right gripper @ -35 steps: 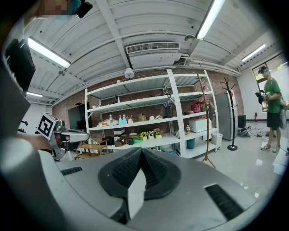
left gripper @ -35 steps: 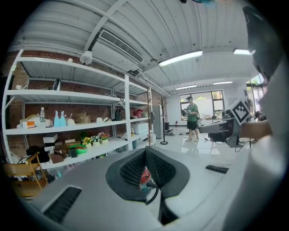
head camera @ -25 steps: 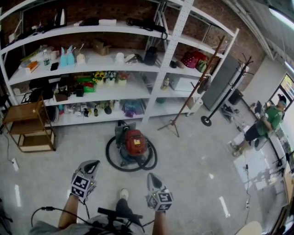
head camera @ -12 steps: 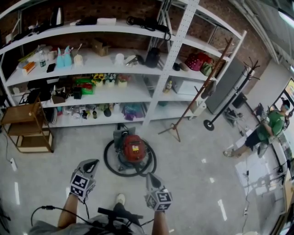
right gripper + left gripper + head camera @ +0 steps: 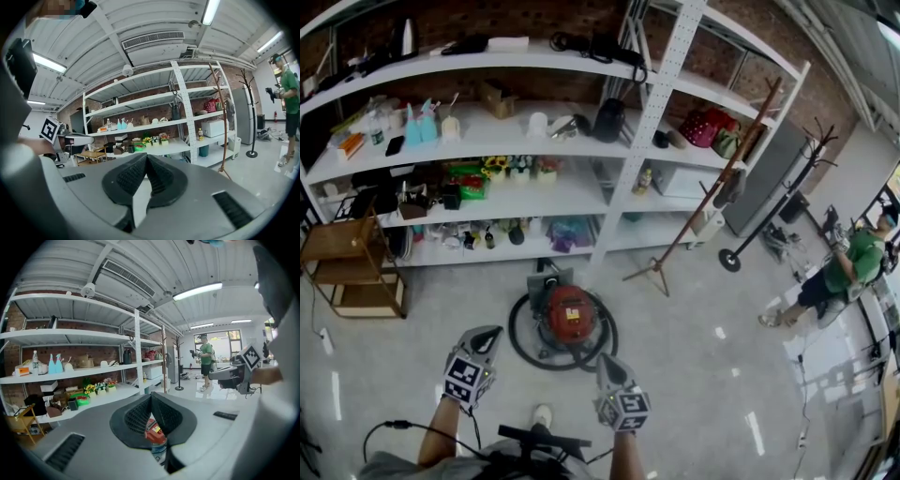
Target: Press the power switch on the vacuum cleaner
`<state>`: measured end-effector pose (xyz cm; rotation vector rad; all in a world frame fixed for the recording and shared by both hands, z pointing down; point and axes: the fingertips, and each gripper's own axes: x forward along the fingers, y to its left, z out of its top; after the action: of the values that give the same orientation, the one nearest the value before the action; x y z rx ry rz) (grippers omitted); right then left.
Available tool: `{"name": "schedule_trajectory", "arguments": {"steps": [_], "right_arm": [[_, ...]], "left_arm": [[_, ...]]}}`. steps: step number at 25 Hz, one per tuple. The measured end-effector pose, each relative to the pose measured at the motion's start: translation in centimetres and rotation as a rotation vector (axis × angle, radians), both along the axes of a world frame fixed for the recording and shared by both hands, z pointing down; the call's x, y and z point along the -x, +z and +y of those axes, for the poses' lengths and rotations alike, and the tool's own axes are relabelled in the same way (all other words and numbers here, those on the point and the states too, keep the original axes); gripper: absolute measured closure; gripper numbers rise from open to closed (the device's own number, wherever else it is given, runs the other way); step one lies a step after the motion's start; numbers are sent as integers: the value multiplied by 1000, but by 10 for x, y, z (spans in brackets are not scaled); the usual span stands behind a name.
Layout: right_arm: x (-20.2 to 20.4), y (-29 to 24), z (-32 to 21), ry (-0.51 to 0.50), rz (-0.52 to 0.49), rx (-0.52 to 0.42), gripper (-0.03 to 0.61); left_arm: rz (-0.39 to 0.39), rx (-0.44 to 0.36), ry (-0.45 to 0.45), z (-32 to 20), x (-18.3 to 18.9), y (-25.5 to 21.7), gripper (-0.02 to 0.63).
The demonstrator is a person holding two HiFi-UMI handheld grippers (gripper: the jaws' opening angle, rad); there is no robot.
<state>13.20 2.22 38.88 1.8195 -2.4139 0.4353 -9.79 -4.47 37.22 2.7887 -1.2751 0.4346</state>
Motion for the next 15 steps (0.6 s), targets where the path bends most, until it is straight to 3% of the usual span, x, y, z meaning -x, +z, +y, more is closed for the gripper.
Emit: {"name": "schedule_trajectory", "arguments": {"steps": [15], "right_arm": [[-24, 12, -47, -31, -18, 18, 566]], "left_arm": [[-26, 12, -15, -44, -30, 7, 621]]}}
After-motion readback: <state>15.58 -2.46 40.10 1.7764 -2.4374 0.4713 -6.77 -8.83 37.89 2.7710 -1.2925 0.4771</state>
